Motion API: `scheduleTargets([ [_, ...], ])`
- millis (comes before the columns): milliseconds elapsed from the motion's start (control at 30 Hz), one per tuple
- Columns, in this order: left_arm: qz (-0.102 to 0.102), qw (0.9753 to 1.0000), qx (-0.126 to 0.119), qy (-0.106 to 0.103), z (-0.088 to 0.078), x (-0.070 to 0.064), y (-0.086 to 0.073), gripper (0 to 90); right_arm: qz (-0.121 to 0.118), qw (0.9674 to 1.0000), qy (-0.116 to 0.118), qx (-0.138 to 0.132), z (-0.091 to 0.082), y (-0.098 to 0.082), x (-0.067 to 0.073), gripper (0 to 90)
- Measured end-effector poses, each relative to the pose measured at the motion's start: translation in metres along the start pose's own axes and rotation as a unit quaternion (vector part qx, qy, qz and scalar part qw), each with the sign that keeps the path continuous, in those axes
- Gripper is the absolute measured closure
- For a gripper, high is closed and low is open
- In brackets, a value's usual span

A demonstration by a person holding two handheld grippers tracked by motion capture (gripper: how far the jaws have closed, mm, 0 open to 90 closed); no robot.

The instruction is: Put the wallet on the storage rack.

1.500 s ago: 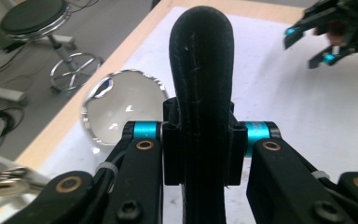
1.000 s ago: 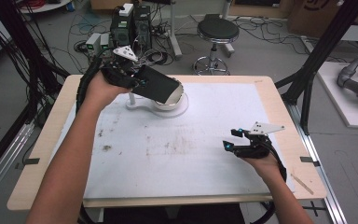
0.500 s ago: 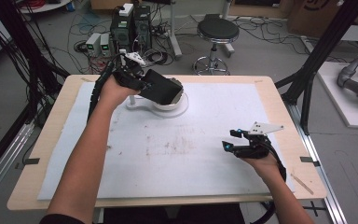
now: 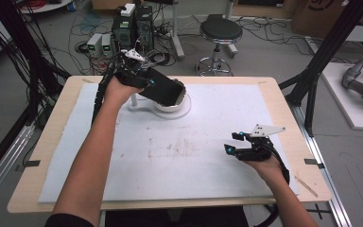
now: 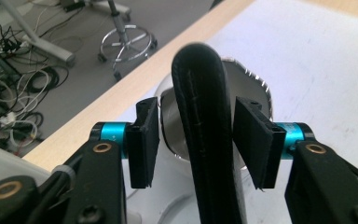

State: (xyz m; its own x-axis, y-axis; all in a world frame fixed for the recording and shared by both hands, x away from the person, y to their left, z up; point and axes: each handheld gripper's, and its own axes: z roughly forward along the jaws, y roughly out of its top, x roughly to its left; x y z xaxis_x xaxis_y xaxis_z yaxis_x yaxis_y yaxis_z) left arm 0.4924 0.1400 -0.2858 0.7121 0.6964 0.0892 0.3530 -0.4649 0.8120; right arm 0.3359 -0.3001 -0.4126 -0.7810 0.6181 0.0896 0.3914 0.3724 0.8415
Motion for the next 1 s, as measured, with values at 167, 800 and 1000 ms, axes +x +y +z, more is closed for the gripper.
scheduleTargets([
  [167, -0.008, 0.9995, -0.006, 0.030, 0.000, 0.000, -0.001, 43.8, 0.003, 1.0000, 0.001, 0.000, 0.000, 0.000, -0.001, 36.6],
  [800, 0.011, 0.9963, -0.049, 0.071, 0.007, -0.007, 0.020, 43.2, 0.004, 1.0000, 0.003, -0.003, 0.001, 0.000, -0.001, 36.6],
  [1000, 0.018, 0.9956, -0.067, 0.064, -0.001, -0.010, 0.025, 43.2, 0.006, 1.0000, 0.004, -0.006, 0.000, 0.000, -0.002, 36.6],
])
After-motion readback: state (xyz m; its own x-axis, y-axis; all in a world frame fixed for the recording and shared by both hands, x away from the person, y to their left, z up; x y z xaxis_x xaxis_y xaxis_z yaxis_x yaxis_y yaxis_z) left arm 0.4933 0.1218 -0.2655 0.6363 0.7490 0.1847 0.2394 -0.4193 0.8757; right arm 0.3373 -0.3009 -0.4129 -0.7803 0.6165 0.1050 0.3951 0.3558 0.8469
